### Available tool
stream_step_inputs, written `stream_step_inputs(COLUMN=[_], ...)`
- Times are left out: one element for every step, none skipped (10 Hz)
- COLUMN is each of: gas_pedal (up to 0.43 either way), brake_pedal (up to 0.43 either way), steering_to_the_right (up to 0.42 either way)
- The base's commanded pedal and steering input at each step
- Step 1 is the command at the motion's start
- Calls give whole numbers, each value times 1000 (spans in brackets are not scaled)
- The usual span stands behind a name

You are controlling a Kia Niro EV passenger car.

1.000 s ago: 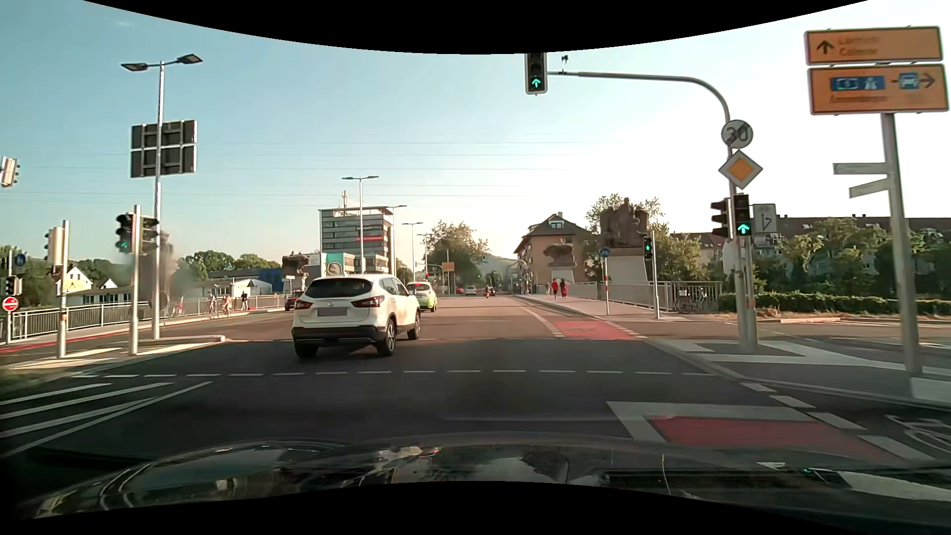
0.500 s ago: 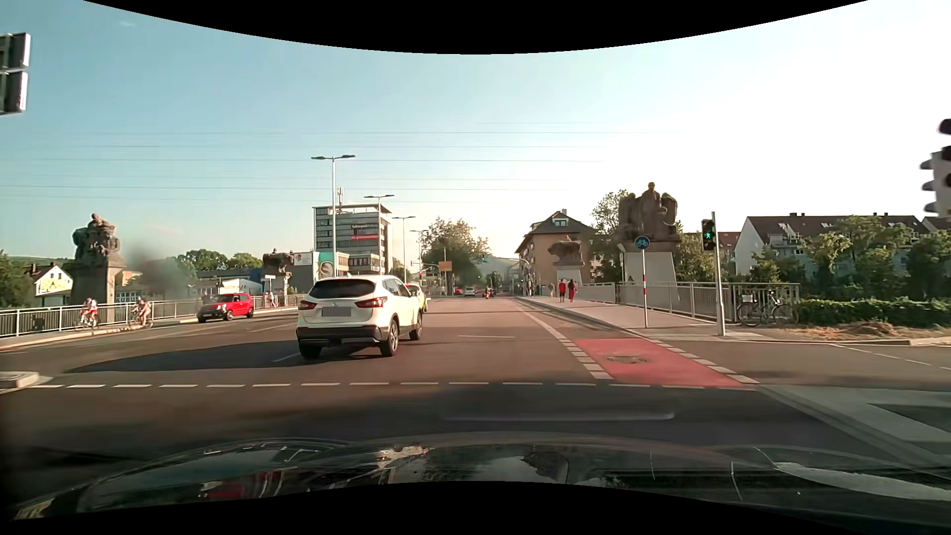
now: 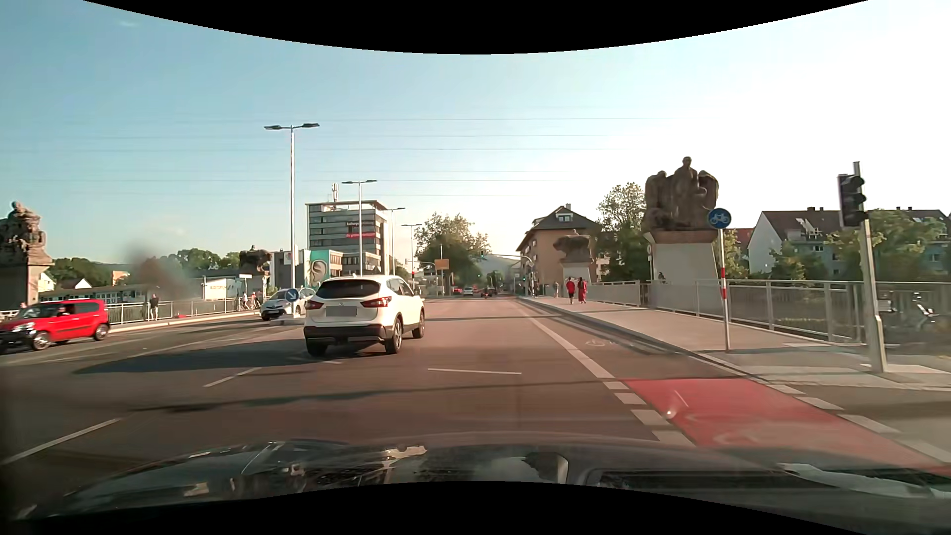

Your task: Follow the waypoints while adhering to traffic rules and regulations

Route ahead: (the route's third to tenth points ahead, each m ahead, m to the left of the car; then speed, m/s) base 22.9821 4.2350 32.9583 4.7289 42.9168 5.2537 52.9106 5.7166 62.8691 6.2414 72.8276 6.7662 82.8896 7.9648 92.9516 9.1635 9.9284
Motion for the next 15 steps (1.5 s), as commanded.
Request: stream_step_inputs(gas_pedal=[67, 67, 79, 79, 79, 79, 79, 79, 87, 98, 98, 98, 98, 118, 118], brake_pedal=[0, 0, 0, 0, 0, 0, 0, 0, 0, 0, 0, 0, 0, 0, 0], steering_to_the_right=[-4, -4, -4, -5, -6, -9, -12, -14, -14, -14, -14, -13, -12, -12, -12])
